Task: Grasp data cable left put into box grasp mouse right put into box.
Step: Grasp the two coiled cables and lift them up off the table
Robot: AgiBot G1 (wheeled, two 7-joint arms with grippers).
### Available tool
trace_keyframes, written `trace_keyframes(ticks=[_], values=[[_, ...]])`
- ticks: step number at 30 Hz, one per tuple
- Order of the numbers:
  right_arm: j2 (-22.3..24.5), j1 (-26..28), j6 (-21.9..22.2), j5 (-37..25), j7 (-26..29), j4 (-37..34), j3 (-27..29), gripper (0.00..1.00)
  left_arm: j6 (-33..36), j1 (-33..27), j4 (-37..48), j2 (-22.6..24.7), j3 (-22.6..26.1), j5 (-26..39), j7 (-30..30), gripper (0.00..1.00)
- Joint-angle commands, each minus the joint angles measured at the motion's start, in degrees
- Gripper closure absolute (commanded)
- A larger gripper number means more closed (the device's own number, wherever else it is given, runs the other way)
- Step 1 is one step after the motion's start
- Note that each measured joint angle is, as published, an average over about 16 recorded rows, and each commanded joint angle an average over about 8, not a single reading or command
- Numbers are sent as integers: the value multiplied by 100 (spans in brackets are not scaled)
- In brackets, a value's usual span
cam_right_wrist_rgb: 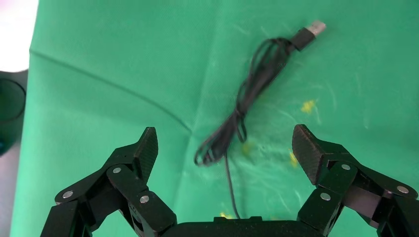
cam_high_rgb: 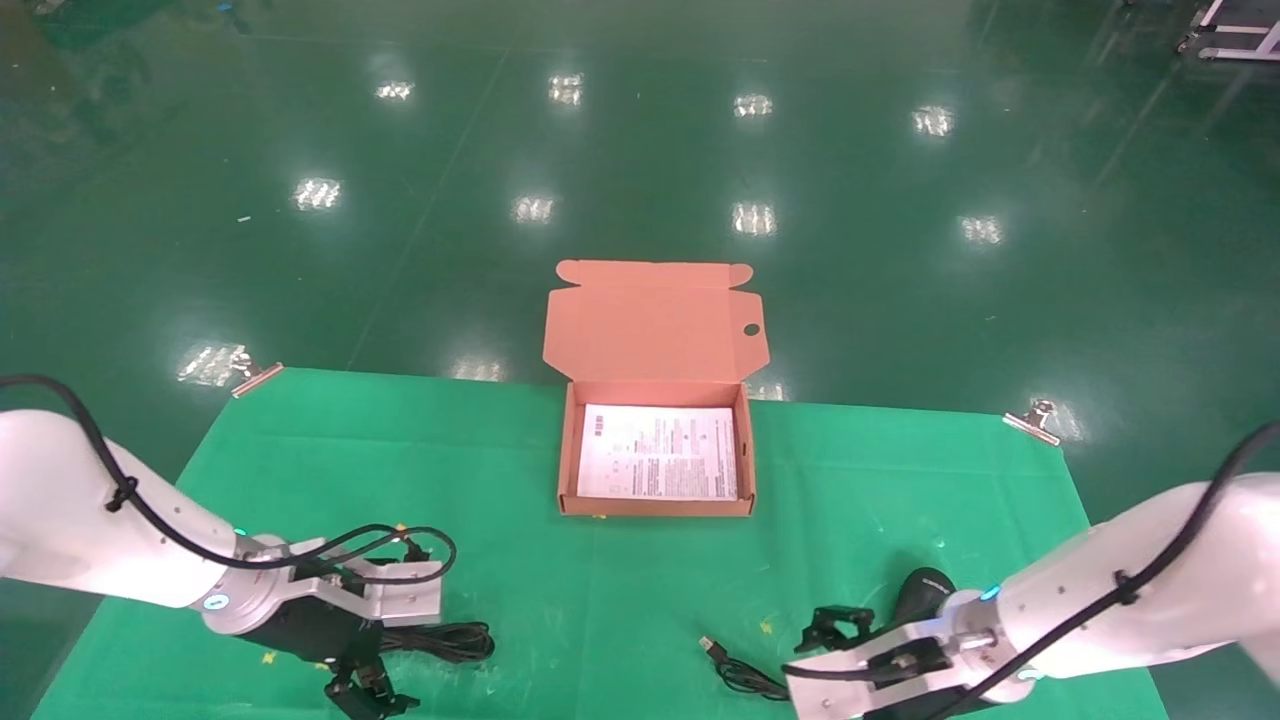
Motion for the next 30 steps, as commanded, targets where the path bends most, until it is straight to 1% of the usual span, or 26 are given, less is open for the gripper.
trace_keyframes(ticks=[1, 7, 8, 9, 15, 16, 17, 30], values=[[-87, -31, 75, 2, -8, -147, -1, 0, -83, -12, 330, 87, -35, -50, 78, 0], [-303, -77, 274, -68, -53, -497, -25, 0, -352, -65, 942, 277, -98, -107, 394, 0], [-334, -87, 307, -83, -58, -548, -30, 1, -383, -68, 1025, 301, -111, -125, 447, 7], [-364, -99, 340, -101, -66, -598, -38, 7, -406, -71, 1105, 323, -123, -144, 502, 18], [-495, -169, 495, -219, -142, -807, -99, 82, -487, -89, 1455, 417, -172, -219, 710, 93], [-508, -178, 510, -239, -155, -824, -110, 94, -493, -92, 1487, 426, -175, -224, 724, 99], [-518, -185, 520, -252, -162, -836, -118, 100, -498, -93, 1508, 433, -178, -227, 731, 100], [-494, -176, 501, -230, -144, -807, -104, 100, -484, -96, 1450, 418, -174, -229, 711, 100]])
